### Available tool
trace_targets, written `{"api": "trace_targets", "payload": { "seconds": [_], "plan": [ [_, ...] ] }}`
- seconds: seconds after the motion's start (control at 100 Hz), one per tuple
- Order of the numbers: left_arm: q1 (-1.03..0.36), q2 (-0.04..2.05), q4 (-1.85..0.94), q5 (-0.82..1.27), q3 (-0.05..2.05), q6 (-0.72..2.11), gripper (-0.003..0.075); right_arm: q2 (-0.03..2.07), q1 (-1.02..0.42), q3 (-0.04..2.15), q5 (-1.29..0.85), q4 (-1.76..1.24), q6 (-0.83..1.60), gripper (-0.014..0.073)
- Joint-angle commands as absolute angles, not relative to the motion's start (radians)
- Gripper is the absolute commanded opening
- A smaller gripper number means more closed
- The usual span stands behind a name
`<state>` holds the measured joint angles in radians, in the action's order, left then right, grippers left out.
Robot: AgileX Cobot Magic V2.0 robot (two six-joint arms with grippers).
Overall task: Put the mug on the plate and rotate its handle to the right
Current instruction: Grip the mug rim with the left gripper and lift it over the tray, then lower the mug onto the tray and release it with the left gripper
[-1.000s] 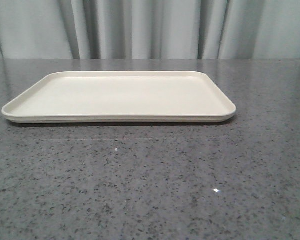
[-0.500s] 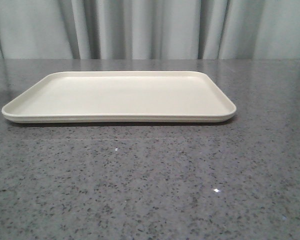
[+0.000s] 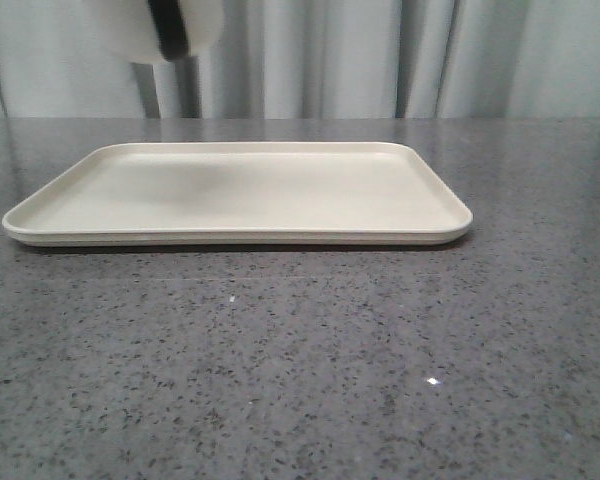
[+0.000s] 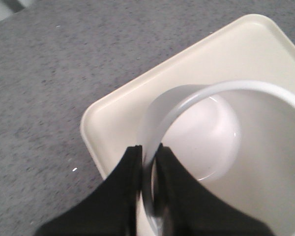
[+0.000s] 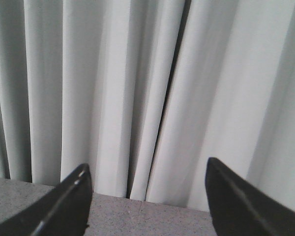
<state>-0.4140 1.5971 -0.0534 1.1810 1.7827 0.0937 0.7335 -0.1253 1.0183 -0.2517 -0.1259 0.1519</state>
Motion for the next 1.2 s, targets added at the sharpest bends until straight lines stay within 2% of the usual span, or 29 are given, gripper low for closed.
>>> {"api": "trace_targets", "payload": {
  "seconds": [0.0,0.31,1.19],
  "plan": [
    [-0.466,1.615,-0.069,1.108,1.834,0.091,-0.002,0.734,-0.126,1.05,-0.177,-0.121,0.159,0.0498],
    [-0.511,1.745,-0.072,1.079,1.834,0.091,-0.002,0.734,-0.126,1.05,-0.179,-0.121,0.159,0.0498],
    [-0.511,1.798,-0.077,1.129,1.834,0.091,-0.0019,0.734,-0.126,1.05,-0.18,-0.121,0.159,0.0498]
  ]
}}
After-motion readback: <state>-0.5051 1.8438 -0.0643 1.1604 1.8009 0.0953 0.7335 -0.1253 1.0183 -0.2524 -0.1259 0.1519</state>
